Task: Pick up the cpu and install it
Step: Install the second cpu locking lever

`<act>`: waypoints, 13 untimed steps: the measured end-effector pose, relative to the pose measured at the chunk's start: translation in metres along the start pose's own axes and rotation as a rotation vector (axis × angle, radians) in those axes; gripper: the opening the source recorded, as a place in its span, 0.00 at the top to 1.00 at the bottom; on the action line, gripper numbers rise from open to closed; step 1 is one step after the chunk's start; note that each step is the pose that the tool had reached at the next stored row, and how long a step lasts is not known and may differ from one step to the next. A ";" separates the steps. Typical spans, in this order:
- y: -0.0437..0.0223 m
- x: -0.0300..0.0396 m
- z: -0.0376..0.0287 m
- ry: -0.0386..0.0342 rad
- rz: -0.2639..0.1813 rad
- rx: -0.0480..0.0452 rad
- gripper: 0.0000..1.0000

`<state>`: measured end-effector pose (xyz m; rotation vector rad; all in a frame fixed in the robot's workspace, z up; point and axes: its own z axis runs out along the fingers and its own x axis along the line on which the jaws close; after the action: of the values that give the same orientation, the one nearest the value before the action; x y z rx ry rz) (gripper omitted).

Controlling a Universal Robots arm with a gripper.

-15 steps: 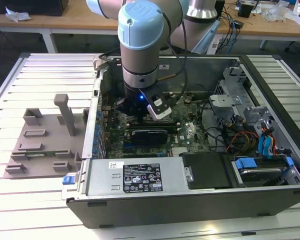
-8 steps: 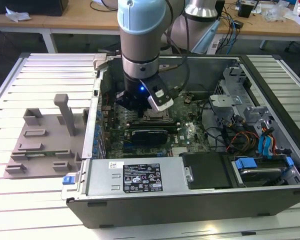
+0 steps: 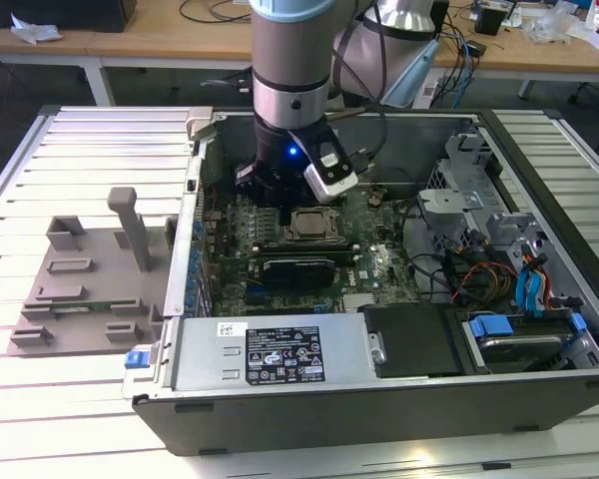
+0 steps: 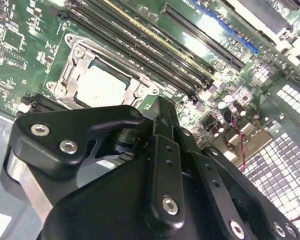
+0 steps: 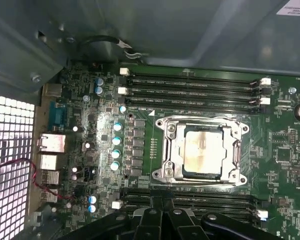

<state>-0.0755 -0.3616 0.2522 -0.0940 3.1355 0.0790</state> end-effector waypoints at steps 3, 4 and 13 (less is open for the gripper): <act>0.0013 -0.0072 0.0001 0.0134 0.001 0.0117 0.89; 0.0013 -0.0091 0.0001 0.0165 0.001 0.0136 0.89; 0.0019 -0.0208 -0.0019 0.0350 0.002 0.0183 0.89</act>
<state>-0.0549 -0.3586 0.2543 -0.0938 3.1707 0.0491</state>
